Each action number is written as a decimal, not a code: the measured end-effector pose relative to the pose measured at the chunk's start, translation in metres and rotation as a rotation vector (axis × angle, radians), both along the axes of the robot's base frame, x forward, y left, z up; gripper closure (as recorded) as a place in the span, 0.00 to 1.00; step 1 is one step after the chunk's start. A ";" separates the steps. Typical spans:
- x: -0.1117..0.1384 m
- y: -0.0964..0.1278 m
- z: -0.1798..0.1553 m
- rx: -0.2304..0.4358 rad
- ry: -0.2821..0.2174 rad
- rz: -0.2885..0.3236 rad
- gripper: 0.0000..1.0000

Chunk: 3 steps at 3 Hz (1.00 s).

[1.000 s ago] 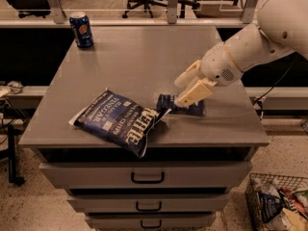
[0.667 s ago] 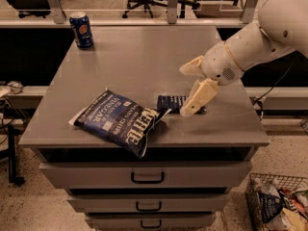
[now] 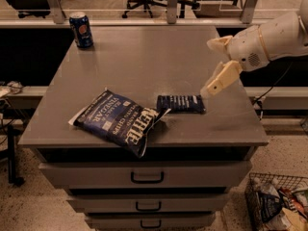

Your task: Move rxbar blueberry near blue chip bag

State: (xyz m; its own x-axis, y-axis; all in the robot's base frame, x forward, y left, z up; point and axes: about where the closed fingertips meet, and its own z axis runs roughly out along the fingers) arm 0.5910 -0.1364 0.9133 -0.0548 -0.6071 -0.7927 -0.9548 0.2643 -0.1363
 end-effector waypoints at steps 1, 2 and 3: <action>0.026 -0.053 0.049 0.134 -0.128 -0.112 0.00; 0.039 -0.085 0.084 0.246 -0.238 -0.182 0.00; 0.040 -0.086 0.088 0.252 -0.246 -0.187 0.00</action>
Offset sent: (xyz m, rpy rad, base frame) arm 0.0488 -0.1341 0.1308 0.3794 -0.3783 -0.2773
